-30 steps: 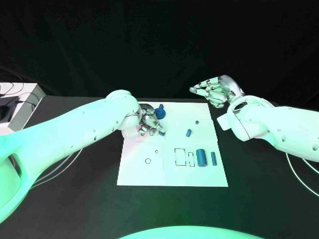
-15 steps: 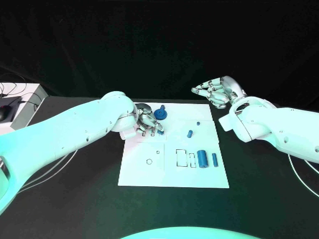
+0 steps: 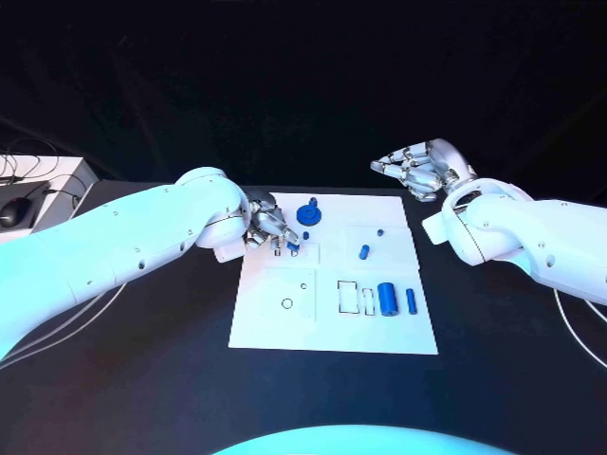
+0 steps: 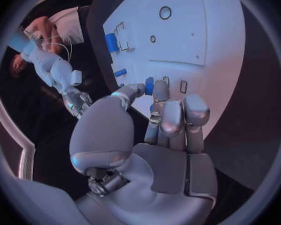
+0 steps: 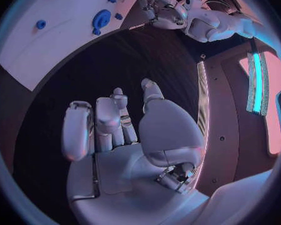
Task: Assemble the parts on the task board
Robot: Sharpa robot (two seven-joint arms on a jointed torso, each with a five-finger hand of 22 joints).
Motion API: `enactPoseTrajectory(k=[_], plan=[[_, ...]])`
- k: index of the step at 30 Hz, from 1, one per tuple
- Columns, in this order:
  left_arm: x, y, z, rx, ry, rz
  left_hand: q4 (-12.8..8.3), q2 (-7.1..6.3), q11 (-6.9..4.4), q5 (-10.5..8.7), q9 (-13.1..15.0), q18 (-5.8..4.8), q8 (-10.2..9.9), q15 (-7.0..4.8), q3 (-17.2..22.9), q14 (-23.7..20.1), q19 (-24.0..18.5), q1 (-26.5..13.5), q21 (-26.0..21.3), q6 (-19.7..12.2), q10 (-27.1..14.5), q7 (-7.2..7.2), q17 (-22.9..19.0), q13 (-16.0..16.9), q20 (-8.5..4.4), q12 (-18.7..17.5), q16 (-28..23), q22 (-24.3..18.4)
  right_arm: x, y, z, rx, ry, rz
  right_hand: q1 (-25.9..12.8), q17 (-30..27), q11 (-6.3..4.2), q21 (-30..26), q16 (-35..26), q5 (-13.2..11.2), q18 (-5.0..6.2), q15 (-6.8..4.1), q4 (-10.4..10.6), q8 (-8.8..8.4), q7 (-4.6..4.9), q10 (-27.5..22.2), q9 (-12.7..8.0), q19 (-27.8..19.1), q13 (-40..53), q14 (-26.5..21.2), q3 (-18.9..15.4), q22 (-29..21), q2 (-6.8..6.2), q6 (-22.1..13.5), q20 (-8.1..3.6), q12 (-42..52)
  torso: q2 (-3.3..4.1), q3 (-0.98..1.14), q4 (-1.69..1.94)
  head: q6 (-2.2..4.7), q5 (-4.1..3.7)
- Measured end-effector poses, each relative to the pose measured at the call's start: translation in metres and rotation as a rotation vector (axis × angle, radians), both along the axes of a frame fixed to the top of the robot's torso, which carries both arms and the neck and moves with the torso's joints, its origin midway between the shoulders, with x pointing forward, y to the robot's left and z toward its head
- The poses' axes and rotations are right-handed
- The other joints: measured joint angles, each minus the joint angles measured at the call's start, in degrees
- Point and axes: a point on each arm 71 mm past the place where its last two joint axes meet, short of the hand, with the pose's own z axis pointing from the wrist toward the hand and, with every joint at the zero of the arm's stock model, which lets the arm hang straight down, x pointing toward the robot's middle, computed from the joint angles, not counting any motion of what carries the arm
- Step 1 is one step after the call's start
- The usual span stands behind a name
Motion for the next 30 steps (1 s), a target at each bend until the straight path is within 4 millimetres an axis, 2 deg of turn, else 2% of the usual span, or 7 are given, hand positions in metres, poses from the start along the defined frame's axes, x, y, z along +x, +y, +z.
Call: enactPoseTrajectory(k=[1,7,19,30], plan=[[0.0,0.0,0.0,0.008,-0.004,0.002,0.0,-0.03,0.0,0.23,0.01,-0.32,-0.12,0.0,0.0,0.0,0.09,-0.03,-0.1,0.01,0.0,0.0,0.0,0.03,-0.09,0.0,0.0,0.04,0.0,0.0,0.0,0.0,0.0,-0.001,0.0,0.0,0.0,0.0,0.0,0.0,0.0,0.0,0.0,0.0,0.0,0.0,0.0,0.0,0.0,0.0,0.0,0.0,0.0,0.0,0.0,0.0,-0.05,0.01,0.02,-0.08,0.01],[0.001,-0.001,0.0,0.051,-0.027,0.025,0.01,-0.15,-0.09,0.26,0.86,-0.33,-0.2,0.0,0.01,0.01,0.09,-0.16,-0.1,0.19,0.1,-0.15,-0.22,0.18,-0.09,0.0,0.0,0.26,0.0,-0.001,0.0,-0.001,0.0,-0.002,0.0,0.0,0.0,0.0,0.0,0.0,0.0,0.0,-0.16,0.0,0.0,0.0,-0.08,0.0,0.0,0.0,-0.16,-0.01,0.0,0.0,0.0,0.0,-0.25,0.08,0.08,-0.26,0.13],[0.009,-0.006,-0.005,0.094,-0.072,0.077,0.18,-0.14,-0.03,0.25,1.57,-0.35,-0.35,0.02,0.18,0.02,0.09,-0.15,-0.09,0.19,0.18,-0.16,-0.42,0.26,-0.09,0.0,0.0,0.31,0.0,0.0,0.0,0.0,-0.001,-0.001,0.0,-0.01,0.0,0.0,0.0,0.0,0.0,0.0,-0.16,0.0,0.0,0.0,-0.08,0.0,-0.01,0.0,-0.16,-0.02,0.0,0.0,0.0,0.0,-0.11,0.03,0.05,-0.21,0.27],[0.008,-0.014,-0.013,0.102,-0.075,0.079,0.17,-0.13,-0.1,0.23,1.64,-0.37,-0.65,0.1,0.18,0.1,0.09,-0.15,-0.09,0.2,0.28,-0.17,-0.47,0.37,-0.09,0.0,-0.01,0.38,0.0,0.001,0.0,0.0,-0.001,0.002,0.0,-0.02,0.01,0.0,0.0,0.0,0.0,0.0,-0.16,0.0,0.0,0.0,-0.08,0.0,-0.02,0.0,-0.16,-0.03,0.0,0.0,0.0,0.0,-0.06,-0.02,0.07,-0.7,0.0]])
